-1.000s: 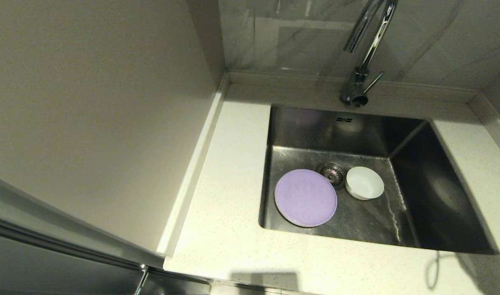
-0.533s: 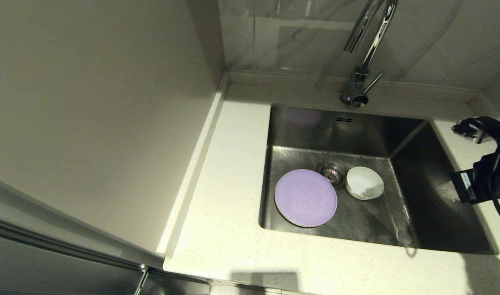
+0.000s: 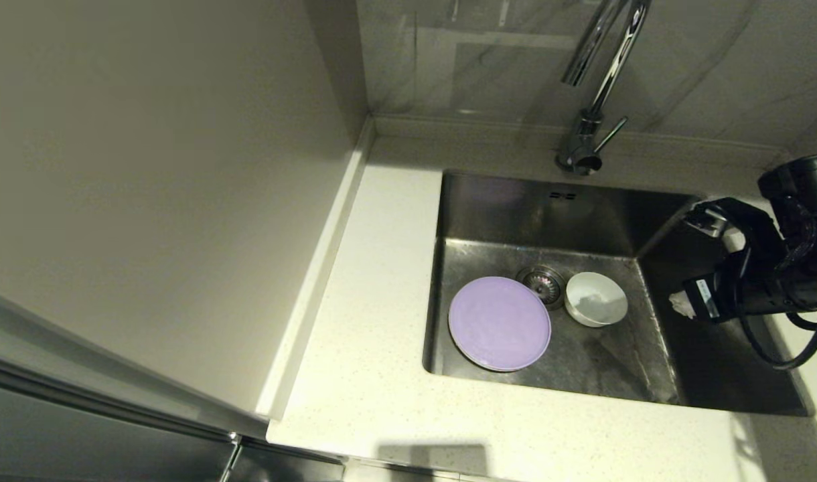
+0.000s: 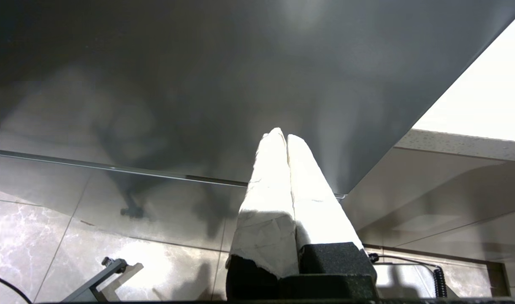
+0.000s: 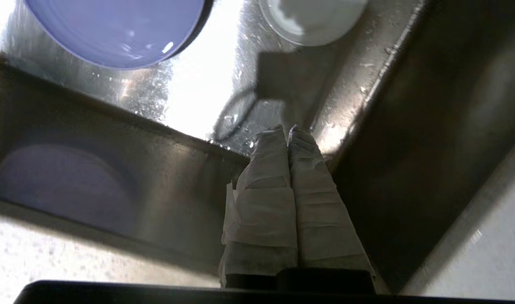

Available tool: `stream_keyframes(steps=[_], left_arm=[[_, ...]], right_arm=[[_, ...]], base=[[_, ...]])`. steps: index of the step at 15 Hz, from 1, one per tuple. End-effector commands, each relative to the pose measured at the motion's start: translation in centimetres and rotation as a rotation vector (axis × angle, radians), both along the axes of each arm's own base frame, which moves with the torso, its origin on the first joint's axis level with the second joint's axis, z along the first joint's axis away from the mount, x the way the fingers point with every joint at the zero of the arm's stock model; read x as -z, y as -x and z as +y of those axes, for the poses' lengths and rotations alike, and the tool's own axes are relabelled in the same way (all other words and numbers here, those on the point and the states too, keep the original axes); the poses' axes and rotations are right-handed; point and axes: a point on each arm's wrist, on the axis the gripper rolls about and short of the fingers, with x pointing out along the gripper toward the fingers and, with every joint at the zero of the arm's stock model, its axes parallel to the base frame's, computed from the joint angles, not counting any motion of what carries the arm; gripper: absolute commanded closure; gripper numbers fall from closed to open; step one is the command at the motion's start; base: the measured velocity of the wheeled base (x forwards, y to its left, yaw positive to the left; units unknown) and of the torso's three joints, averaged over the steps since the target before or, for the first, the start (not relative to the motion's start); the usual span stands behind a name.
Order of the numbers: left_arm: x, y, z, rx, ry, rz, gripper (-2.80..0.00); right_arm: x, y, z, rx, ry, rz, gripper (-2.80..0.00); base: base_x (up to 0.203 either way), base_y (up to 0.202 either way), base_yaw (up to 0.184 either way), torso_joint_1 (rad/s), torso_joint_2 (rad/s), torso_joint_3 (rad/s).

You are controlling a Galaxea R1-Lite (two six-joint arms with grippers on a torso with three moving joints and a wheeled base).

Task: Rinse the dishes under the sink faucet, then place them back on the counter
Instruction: Put a bowl back to the table from the sink

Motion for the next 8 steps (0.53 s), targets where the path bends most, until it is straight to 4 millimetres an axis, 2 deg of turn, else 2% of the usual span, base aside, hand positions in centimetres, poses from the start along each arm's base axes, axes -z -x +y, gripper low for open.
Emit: stream_keyframes(steps=[1, 2, 3, 8], left_arm=[[0.0, 0.0, 0.0, -0.001, 0.0, -0.001, 0.0], [0.0, 0.0, 0.0, -0.001, 0.0, -0.001, 0.0], [0.0, 0.0, 0.0, -0.001, 0.0, -0.001, 0.0], [0.0, 0.0, 0.0, -0.001, 0.0, -0.001, 0.0]], right_arm=[[1.3, -1.1, 0.7, -0.025, 0.002, 0.037, 0.0], [1.7, -1.5, 1.0, -0.032, 0.003, 0.038, 0.0], [2.0, -2.0, 1.2, -0.04, 0.002, 0.033, -2.8], [2.3, -5.9, 1.7, -0.056, -0.015, 0.001, -2.8]], base=[[0.0, 0.0, 0.0, 0.0, 0.0, 0.0], [0.0, 0.0, 0.0, 0.0, 0.0, 0.0], [0.0, 0.0, 0.0, 0.0, 0.0, 0.0], [0.0, 0.0, 0.0, 0.0, 0.0, 0.0]])
